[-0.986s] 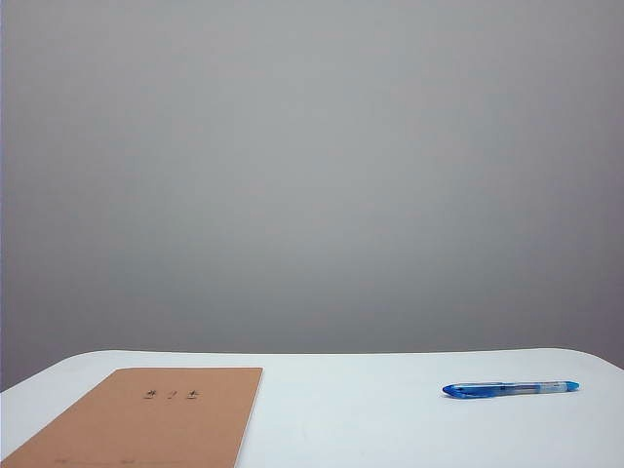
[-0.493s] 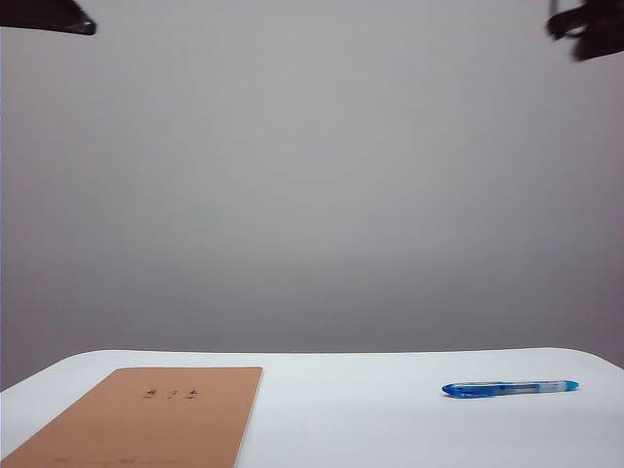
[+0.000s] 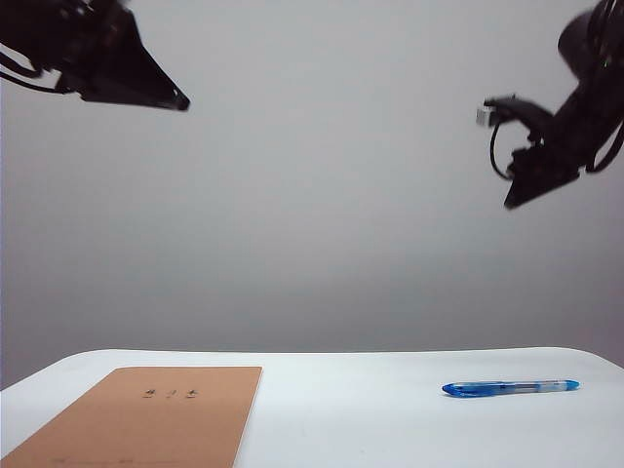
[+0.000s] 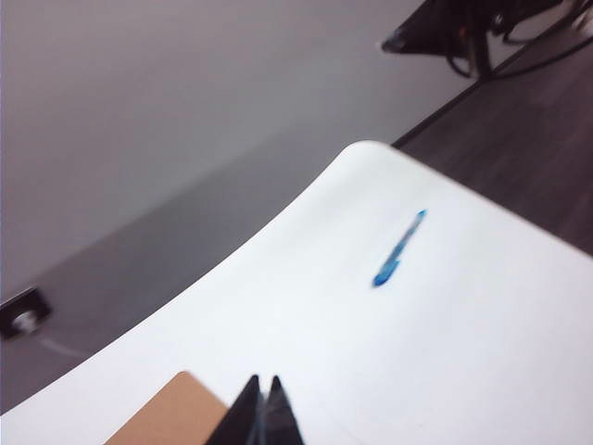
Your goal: Pick up a pen on the table and place it on the notebook.
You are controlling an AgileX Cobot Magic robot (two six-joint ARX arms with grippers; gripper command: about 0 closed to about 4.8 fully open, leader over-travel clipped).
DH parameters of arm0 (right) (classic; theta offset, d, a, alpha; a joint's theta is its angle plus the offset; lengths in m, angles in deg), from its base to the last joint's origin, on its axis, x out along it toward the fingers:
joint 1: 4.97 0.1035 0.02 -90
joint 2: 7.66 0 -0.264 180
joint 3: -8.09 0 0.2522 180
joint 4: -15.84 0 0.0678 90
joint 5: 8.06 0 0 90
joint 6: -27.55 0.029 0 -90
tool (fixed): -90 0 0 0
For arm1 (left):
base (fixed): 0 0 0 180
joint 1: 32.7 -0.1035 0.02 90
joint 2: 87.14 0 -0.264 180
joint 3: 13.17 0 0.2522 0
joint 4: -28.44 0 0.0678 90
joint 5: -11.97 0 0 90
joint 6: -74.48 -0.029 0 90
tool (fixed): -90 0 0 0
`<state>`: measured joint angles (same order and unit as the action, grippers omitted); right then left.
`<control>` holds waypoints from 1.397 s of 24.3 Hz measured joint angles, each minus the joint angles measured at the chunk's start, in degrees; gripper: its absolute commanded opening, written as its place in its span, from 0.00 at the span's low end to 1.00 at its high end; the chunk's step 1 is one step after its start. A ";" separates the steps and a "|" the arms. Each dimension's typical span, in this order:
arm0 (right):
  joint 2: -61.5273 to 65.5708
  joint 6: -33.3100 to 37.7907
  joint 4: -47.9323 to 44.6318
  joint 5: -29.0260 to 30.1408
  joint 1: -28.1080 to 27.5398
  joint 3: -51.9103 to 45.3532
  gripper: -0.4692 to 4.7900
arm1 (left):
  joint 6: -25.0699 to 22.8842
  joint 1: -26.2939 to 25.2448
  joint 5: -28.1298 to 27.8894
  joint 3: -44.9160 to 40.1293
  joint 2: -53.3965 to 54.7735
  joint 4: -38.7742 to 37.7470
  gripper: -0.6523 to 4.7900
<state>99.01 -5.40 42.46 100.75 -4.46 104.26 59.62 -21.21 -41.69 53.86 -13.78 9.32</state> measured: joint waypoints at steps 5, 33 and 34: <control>13.22 -6.23 1.77 5.57 -2.08 9.73 0.09 | -0.98 6.60 -9.75 0.00 1.03 -0.52 0.11; 20.85 -49.62 37.97 9.38 -1.60 15.98 0.71 | -1.01 9.57 -6.97 0.00 1.07 -10.40 0.11; 21.62 -49.66 38.07 9.38 -1.60 15.98 0.71 | -1.01 9.57 -6.99 0.00 1.07 -10.29 0.11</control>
<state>120.63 -55.06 80.53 110.13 -6.06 120.24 58.62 -11.64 -48.69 53.86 -12.71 -0.98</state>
